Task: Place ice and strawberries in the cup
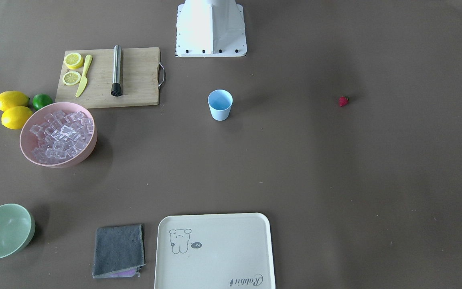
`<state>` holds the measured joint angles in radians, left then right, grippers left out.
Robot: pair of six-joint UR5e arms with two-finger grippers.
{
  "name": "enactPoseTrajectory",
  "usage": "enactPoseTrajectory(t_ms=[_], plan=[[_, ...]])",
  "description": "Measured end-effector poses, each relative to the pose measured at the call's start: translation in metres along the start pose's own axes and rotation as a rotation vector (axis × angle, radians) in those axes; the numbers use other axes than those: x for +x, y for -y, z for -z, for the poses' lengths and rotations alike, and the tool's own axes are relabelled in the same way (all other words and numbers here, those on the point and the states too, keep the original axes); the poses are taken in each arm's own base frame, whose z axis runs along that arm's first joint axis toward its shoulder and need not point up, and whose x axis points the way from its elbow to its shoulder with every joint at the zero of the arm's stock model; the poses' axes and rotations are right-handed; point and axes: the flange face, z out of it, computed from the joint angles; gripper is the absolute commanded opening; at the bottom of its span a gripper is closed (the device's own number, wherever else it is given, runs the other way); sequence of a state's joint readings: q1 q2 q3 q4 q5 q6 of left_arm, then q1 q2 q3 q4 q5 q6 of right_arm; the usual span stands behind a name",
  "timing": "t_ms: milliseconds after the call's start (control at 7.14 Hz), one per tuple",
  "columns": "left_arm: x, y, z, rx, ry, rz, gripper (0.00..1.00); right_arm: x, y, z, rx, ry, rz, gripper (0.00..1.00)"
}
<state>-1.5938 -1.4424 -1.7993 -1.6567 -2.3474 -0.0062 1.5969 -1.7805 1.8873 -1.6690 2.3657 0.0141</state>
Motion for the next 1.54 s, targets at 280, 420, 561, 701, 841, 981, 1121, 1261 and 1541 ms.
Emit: enactPoseTrajectory(t_ms=[280, 420, 561, 701, 841, 981, 1121, 1261, 1541], plan=[[0.001, 0.001, 0.001, 0.002, -0.001, -0.002, 0.98, 0.0, 0.0, 0.0, 0.0, 0.002, 0.0, 1.0], [0.001, 0.002, 0.001, 0.002, 0.0, -0.002, 0.98, 0.0, 0.0, 0.0, -0.001, 0.004, -0.001, 1.0], [0.001, 0.002, 0.001, 0.002, 0.0, -0.002, 0.98, 0.0, 0.001, 0.0, 0.0, 0.004, -0.002, 1.0], [0.001, 0.002, 0.001, 0.001, 0.0, -0.001, 0.98, 0.0, 0.001, 0.0, 0.0, 0.005, -0.002, 1.0], [0.001, 0.002, 0.001, 0.002, 0.0, -0.002, 0.98, 0.0, 0.002, 0.0, -0.001, 0.006, -0.002, 1.0], [0.001, 0.002, 0.001, 0.002, -0.001, -0.002, 0.98, 0.0, 0.002, 0.0, 0.0, 0.006, -0.003, 1.0], [0.0, 0.001, 0.0, 0.0, -0.001, -0.001, 0.98, 0.0, 0.002, 0.0, 0.0, 0.006, -0.003, 1.0], [-0.004, 0.0, -0.004, -0.007, -0.001, 0.005, 0.98, -0.001, 0.002, 0.001, 0.002, 0.005, -0.002, 1.0], [-0.015, -0.001, -0.016, -0.028, -0.004, 0.026, 0.98, -0.004, 0.004, 0.003, 0.009, 0.002, 0.003, 1.0]])
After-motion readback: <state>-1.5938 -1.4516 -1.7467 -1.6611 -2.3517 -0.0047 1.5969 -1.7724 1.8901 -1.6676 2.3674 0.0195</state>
